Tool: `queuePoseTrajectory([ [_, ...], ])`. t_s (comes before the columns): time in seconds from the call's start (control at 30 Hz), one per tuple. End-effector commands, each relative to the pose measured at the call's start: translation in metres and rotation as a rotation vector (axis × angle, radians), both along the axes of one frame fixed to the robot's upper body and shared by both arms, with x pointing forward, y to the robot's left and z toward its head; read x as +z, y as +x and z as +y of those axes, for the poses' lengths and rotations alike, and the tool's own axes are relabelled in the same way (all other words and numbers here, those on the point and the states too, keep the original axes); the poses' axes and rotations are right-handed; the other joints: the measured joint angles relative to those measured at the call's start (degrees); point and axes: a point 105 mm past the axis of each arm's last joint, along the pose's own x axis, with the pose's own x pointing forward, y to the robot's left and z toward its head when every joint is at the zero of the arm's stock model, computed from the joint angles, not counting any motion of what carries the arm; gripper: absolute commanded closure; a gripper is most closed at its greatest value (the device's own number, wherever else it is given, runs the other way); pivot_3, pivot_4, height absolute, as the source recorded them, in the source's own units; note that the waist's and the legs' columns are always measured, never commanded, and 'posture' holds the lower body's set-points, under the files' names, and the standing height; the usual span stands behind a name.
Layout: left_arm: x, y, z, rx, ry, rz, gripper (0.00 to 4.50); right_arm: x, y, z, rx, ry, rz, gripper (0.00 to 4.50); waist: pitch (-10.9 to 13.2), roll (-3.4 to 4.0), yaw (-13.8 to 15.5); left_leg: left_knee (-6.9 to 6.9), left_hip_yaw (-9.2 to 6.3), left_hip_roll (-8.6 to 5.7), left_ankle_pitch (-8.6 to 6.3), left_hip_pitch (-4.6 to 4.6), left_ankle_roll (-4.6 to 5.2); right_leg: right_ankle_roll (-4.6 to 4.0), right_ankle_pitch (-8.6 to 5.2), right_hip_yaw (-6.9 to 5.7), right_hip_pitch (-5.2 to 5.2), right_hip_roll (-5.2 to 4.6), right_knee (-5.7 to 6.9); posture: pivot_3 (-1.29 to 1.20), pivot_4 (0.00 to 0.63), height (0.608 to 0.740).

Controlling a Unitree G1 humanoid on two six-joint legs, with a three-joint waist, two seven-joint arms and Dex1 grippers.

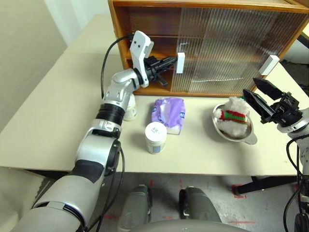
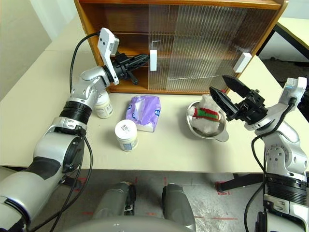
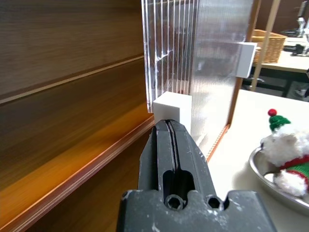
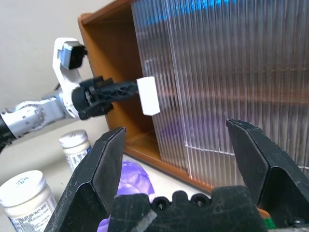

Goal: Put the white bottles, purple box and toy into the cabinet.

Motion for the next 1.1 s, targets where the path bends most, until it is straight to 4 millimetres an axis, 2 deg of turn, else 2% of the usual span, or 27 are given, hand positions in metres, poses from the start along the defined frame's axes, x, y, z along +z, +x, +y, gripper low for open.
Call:
queuePoseTrajectory([
  [0.03,0.005,-0.001,-0.011,-0.037,0.012,-0.015,4.45,0.006,-0.004,0.004,0.028,-0.01,-0.008,0.0,0.0,0.0,-0.33,0.0,0.0,0.0,0.0,0.0,0.0,0.0,0.0,0.0,0.0,0.01,0.0,-0.04,0.053,0.74],
  [0.43,0.004,-0.001,-0.027,-0.061,-0.007,-0.004,4.45,0.003,-0.009,0.02,0.082,0.008,0.017,0.0,0.0,0.0,-0.72,0.01,0.0,0.0,0.0,0.0,0.0,0.08,-0.01,0.02,0.02,-0.01,-0.01,-0.05,0.056,0.74],
  [0.7,0.011,0.005,-0.033,-0.04,-0.008,-0.013,4.45,0.006,-0.019,0.011,0.041,0.009,0.009,0.0,0.0,-0.01,-0.89,0.08,0.03,-0.01,-0.01,-0.01,-0.01,0.25,-0.02,0.02,0.04,0.0,-0.03,-0.09,0.044,0.74],
  [0.93,0.015,0.001,-0.009,-0.059,-0.049,0.001,4.45,0.002,-0.016,0.014,0.051,-0.003,0.015,0.0,-0.05,0.05,-1.56,0.08,0.06,0.0,-0.01,0.01,-0.01,0.27,0.01,0.05,0.03,0.01,-0.01,-0.06,0.029,0.74],
  [1.0,0.017,0.0,0.009,-0.036,-0.054,0.017,4.08,0.002,-0.012,0.017,0.064,-0.001,0.012,0.0,-0.12,0.17,-2.32,0.07,0.06,0.0,-0.01,0.03,-0.01,0.26,0.01,0.07,0.03,0.01,-0.01,-0.04,0.033,0.74],
  [1.1,0.016,-0.011,0.031,-0.029,-0.017,0.029,3.15,0.0,-0.005,0.021,0.088,0.004,0.018,0.0,-0.1,0.2,-2.65,0.05,0.08,0.05,0.0,0.07,-0.01,0.23,0.03,0.14,0.02,0.09,0.03,-0.01,0.054,0.74],
])
